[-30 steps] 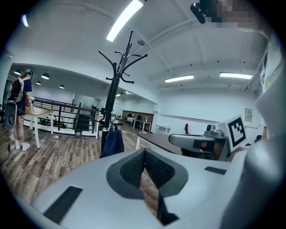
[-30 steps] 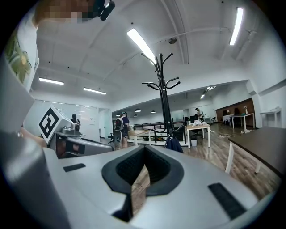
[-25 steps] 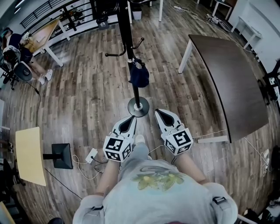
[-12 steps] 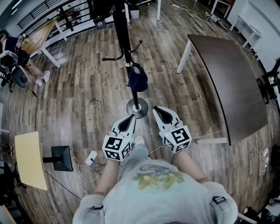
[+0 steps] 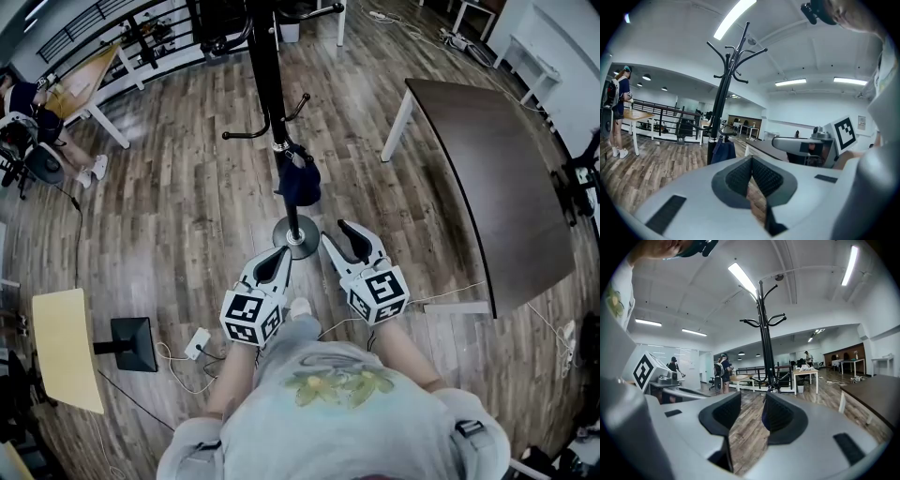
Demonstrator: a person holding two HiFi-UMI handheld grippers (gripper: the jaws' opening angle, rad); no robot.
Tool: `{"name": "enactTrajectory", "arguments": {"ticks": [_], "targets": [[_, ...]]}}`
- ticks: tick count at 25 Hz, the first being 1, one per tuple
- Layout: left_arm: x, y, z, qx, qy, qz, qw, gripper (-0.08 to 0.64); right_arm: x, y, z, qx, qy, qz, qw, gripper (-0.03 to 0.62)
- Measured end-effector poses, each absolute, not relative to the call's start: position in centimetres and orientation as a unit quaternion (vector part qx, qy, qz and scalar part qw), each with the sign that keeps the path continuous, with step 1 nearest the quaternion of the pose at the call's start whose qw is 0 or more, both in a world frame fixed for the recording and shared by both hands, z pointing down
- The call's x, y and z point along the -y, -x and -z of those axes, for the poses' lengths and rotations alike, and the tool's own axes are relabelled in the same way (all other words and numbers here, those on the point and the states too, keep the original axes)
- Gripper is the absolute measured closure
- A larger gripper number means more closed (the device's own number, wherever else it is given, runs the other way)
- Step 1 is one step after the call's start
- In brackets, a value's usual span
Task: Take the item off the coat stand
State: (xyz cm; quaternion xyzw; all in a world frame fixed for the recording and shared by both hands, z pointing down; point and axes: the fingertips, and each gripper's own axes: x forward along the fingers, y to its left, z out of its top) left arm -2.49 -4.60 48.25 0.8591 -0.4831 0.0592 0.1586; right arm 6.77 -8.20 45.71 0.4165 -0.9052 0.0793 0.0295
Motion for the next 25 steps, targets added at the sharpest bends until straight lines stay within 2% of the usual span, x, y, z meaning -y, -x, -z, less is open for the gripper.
{"name": "enactTrajectory", "arguments": {"ticks": [5,25], "targets": [[5.5,3.1,-48.2,0.482,-0.860,-0.057,0.157,0.545,9.2,-6.4,-46.3,0.902,-0.421,-0.087,0.035,0.410],[9.7,5.5,-48.0,0.463,-0.871,-0.053,0.155,0.545,14.4,-4.6,-48.8,0.886,-0.445,-0.113,0.062,0.371]]}}
